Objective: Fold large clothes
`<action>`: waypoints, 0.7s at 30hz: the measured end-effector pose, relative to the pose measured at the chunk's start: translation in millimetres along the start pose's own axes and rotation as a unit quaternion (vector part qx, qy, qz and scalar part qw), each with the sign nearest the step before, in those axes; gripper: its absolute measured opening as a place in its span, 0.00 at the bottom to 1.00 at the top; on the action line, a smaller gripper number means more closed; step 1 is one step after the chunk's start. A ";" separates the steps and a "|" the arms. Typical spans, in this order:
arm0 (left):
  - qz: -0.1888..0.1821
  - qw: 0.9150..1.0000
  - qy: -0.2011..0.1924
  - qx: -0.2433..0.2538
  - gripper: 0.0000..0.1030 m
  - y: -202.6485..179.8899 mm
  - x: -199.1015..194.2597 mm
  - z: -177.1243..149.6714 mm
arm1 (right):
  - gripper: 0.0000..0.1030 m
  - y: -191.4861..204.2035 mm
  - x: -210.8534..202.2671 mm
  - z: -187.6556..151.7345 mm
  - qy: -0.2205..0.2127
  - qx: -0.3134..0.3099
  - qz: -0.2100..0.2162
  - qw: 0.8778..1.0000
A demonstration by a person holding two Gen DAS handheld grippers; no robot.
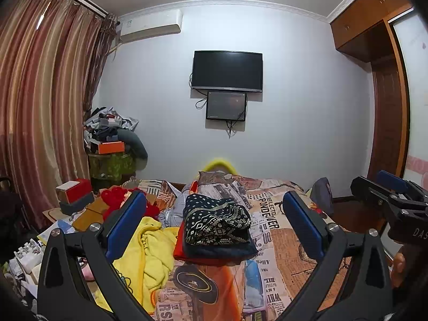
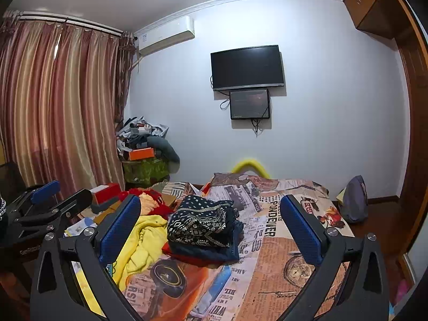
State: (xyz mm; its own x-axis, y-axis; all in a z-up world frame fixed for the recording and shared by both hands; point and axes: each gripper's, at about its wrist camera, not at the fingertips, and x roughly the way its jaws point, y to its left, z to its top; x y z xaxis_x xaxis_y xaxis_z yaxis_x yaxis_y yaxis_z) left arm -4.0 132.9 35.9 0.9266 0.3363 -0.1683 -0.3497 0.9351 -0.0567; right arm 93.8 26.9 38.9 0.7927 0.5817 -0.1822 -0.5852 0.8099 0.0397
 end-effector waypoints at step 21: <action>-0.030 0.999 0.012 -0.005 1.00 -2.1 0.4 -1.8 | 1.00 -6.2 -1.3 1.1 0.003 0.002 0.001 1.000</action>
State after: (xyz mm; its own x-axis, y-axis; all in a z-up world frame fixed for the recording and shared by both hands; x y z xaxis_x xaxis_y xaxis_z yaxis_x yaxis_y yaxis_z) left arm -3.2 130.9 34.2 0.9425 0.2765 -0.1876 -0.2949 0.9523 -0.0781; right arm 96.6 21.2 40.0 0.7909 0.5826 -0.1873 -0.5856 0.8094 0.0444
